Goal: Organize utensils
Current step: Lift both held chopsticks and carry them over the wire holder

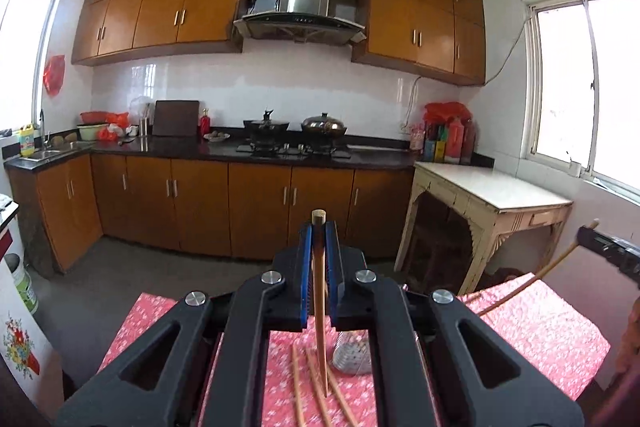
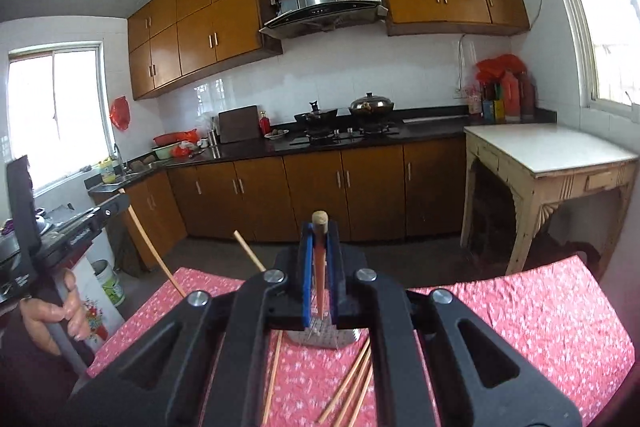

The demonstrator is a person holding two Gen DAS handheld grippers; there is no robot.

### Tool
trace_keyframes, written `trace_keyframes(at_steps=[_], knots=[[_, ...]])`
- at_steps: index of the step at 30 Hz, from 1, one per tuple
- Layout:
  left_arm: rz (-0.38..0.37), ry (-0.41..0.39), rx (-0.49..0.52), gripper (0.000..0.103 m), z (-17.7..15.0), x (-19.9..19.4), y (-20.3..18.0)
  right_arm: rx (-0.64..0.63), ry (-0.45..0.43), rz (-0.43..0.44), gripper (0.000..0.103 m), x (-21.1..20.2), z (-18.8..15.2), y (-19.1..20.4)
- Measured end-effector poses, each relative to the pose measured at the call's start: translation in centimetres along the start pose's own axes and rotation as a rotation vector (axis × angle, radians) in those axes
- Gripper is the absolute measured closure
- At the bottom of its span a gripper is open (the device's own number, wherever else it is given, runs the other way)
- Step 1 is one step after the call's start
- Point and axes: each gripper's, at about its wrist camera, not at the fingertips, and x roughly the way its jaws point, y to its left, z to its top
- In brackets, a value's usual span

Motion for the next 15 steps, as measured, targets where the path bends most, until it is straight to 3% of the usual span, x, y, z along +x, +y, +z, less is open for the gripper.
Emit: trace_keyframes(at_steps=[7, 15], knots=[[0.0, -0.042, -0.023, 0.096, 2.4, 3.7, -2.6, 0.004, 0.048, -0.016, 0.096, 6.6, 2.3, 0.6], [0.028, -0.069, -0.034, 0.096, 2.2, 8.2, -4.0, 0.015, 0.132, -0.013, 0.096, 12.4, 1.6, -0.2]])
